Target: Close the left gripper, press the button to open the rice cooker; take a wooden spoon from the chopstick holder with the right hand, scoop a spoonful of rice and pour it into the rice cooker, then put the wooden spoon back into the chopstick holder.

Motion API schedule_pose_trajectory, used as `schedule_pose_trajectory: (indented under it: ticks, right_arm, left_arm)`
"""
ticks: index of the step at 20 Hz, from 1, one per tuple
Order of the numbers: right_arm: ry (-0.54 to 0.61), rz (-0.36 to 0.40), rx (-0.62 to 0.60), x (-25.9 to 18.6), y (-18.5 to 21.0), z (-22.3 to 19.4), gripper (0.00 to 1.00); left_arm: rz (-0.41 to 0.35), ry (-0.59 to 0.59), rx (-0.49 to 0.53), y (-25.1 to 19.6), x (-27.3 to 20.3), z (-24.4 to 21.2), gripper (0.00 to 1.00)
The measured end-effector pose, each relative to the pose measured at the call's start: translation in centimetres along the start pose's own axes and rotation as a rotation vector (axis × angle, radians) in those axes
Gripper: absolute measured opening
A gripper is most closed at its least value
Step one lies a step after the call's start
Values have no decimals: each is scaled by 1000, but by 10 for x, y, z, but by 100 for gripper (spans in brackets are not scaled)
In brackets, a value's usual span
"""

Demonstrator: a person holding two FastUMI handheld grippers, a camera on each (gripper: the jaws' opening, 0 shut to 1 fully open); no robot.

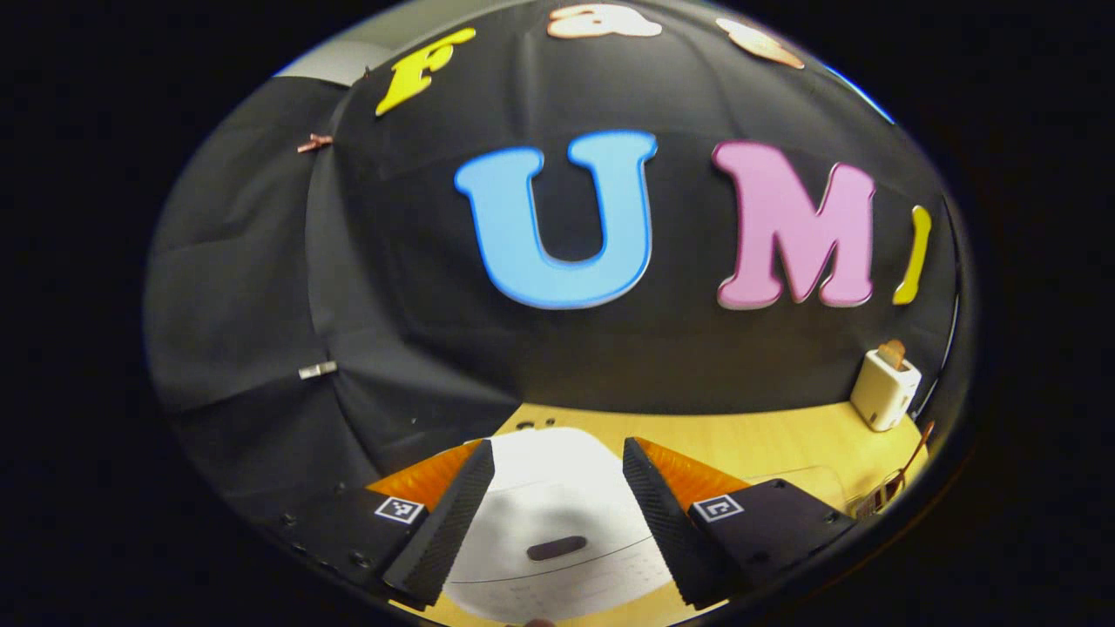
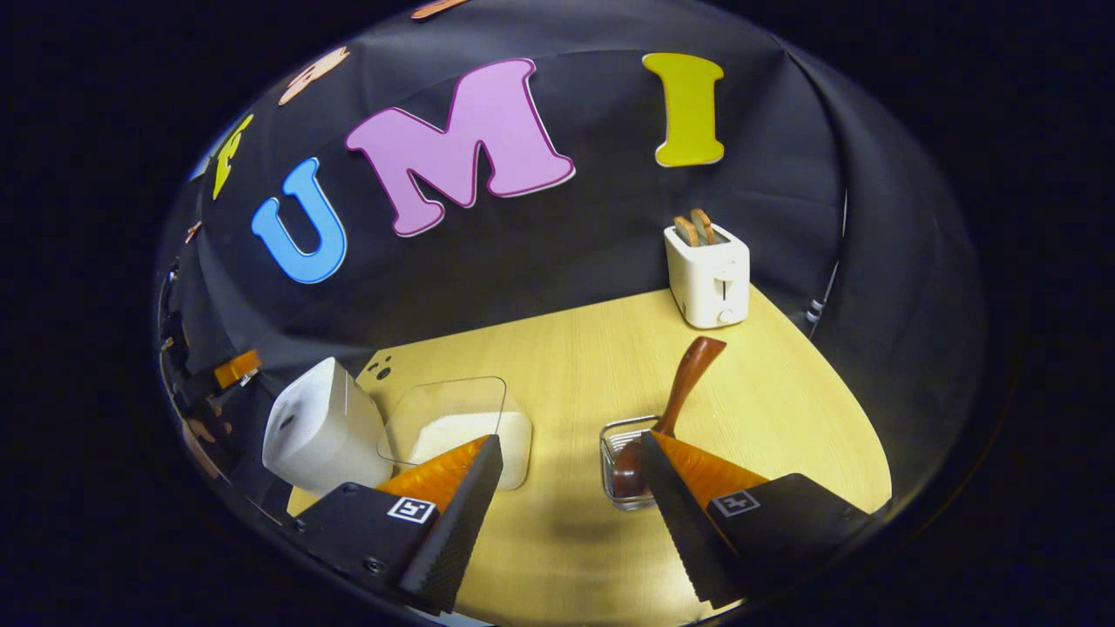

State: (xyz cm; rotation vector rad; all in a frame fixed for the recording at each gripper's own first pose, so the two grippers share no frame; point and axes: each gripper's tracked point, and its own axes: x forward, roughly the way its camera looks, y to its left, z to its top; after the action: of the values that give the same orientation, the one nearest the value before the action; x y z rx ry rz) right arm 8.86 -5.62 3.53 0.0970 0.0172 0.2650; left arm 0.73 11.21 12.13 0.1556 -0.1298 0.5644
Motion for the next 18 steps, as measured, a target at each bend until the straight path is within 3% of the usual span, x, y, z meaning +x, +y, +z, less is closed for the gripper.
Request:
schedule_pose_trajectory:
  ticks: [3, 6, 10, 12, 18]
  right_arm:
    - [25, 26, -33, -13, 36, 1, 98]
    - [9, 74, -71, -31, 88, 10, 98]
    - [-94, 130, -171, -63, 150, 21, 98]
    - [-116, 158, -199, -78, 175, 14, 98]
    - [-42, 262, -212, -111, 244, -34, 98]
  left_arm:
    - [-86, -78, -29, -23, -67, 25, 96]
    - [-180, -63, -74, -31, -119, 21, 96]
    - [-187, -78, -151, -4, -173, 19, 96]
    - [-150, -63, -176, 21, -195, 3, 98]
    - [-95, -11, -295, 72, -222, -38, 96]
